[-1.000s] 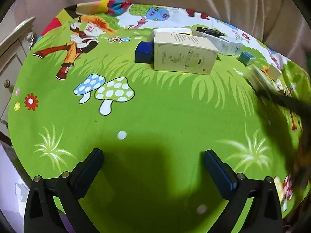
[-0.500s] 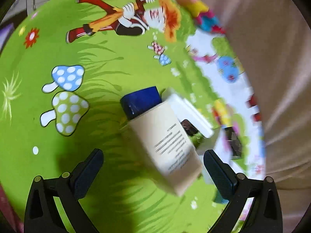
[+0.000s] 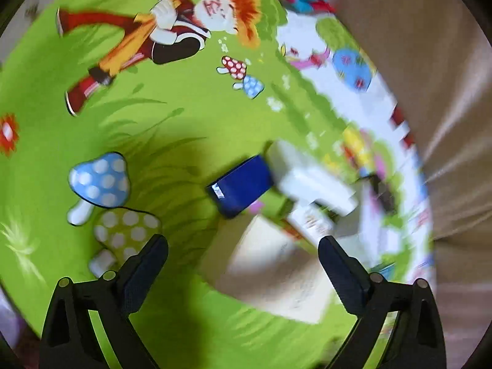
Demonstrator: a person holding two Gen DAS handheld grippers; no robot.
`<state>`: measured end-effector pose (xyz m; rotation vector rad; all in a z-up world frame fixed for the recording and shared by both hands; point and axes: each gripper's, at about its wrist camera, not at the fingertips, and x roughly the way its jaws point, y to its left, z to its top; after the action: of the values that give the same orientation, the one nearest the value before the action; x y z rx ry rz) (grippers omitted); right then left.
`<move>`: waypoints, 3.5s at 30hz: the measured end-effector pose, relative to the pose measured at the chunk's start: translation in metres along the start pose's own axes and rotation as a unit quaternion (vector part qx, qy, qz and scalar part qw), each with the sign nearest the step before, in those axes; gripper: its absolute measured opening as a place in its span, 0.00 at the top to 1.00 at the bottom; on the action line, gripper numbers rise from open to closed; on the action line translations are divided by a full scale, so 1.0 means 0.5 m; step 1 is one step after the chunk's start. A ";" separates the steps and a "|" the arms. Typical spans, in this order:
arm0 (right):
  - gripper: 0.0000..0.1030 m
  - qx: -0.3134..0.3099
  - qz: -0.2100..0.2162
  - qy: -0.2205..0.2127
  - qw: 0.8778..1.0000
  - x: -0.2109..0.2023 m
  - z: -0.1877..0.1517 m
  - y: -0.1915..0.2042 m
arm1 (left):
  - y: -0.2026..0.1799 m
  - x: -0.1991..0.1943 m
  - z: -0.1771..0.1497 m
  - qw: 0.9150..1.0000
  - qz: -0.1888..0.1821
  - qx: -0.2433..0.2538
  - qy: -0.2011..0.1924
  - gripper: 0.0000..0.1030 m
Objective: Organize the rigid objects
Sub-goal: 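Grasp the tall white text box with right tool while left tool grasps the beige text box, then lift both held boxes off the mat and carry them over the bin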
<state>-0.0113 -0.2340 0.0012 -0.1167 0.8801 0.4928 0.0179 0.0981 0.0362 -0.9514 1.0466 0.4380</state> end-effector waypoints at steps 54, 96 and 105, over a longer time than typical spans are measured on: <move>0.73 -0.035 -0.037 -0.022 0.998 -0.022 -0.001 0.032 | 0.099 -0.069 -0.256 0.905 0.037 0.411 -0.106 0.50; 0.72 -0.249 0.115 -0.339 0.900 -0.415 -0.094 0.567 | 0.434 -0.504 -0.333 0.860 0.014 0.281 -0.425 0.49; 0.72 -0.333 0.205 -0.242 0.888 -0.337 -0.103 0.719 | 0.584 -0.487 -0.286 0.904 0.063 0.183 -0.380 0.49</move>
<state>-0.3029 0.0065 0.1331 -0.4216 0.2041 1.1593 -0.3778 0.1674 0.0941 -0.3105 0.4409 0.6276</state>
